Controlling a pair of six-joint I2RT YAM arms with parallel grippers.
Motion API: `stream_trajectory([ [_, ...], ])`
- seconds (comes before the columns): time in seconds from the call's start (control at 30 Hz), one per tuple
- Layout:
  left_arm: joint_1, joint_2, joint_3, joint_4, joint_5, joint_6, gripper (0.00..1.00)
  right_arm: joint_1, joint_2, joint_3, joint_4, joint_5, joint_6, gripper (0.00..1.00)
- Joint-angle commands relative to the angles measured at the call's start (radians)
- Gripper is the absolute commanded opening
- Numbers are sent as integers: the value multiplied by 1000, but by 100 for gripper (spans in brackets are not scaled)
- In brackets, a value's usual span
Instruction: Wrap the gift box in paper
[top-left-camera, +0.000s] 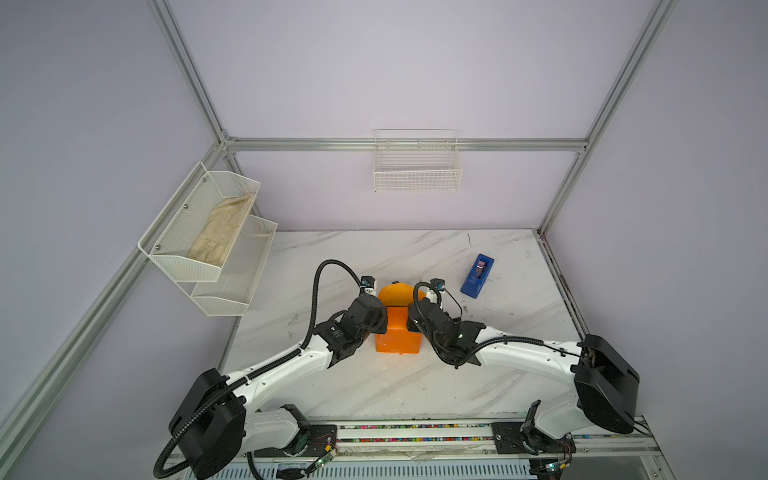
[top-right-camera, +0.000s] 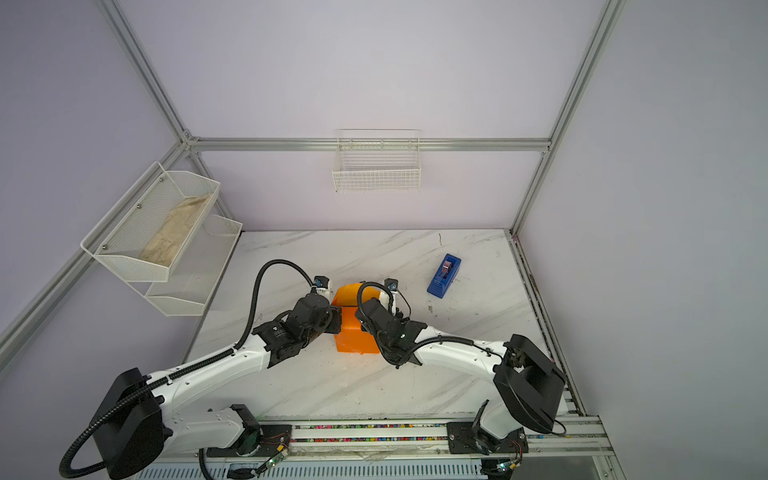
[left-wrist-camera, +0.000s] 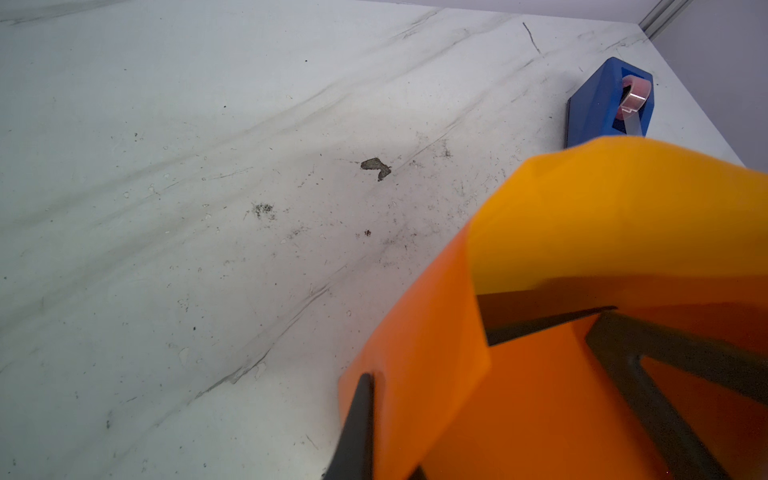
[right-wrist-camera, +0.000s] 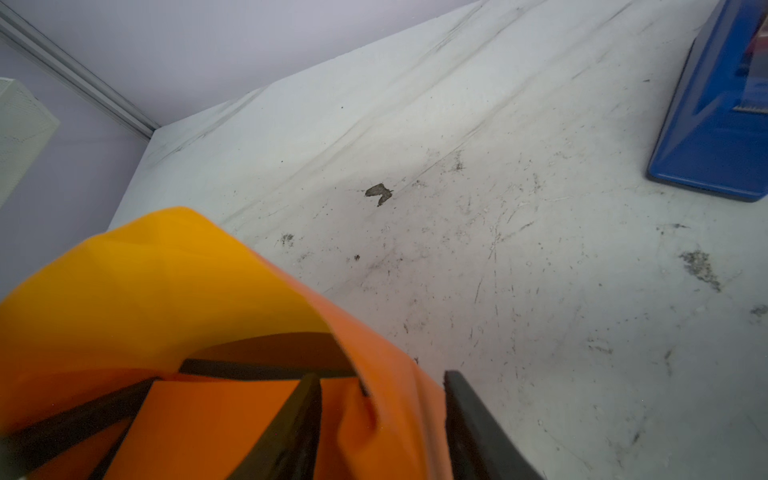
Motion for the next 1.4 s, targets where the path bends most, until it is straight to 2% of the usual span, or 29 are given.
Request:
stream_trajectory([
  [0.0, -10, -17, 11, -2, 29, -19, 0, 5, -97, 105, -136, -13, 0, 55],
  [0.1, -10, -15, 9, -2, 27, -24, 0, 4, -132, 193, -242, -54, -4, 52],
  [0.17, -10, -14, 9, -2, 29, -26, 0, 5, -124, 238, -284, -97, -13, 46],
  [0.23, -10, -12, 10, -2, 30, -26, 0, 5, -111, 249, -287, -193, -10, 36],
  [0.37, -10, -9, 12, -8, 27, -26, 0, 6, -107, 192, -238, -366, 40, 17],
  [0.47, -10, -12, 10, -8, 26, -29, 0, 6, -107, 126, -162, -443, 77, 9],
  [0.73, -10, -12, 4, 0, 40, -30, 0, -5, 44, 157, -92, -405, 85, 6],
  [0.83, -11, -17, 0, -1, 41, -27, 0, -33, 97, 145, -68, -432, 92, 4],
  [1.03, -10, -33, -16, 5, 49, -24, 0, -55, 151, 139, -60, -419, 95, 0],
  [1.23, -10, -63, -35, 25, 60, -10, 0, -66, 167, 125, -60, -381, 102, 0],
  [1.37, -9, -132, -47, 29, 63, 24, 20, -70, 170, 116, -44, -406, 104, 0],
])
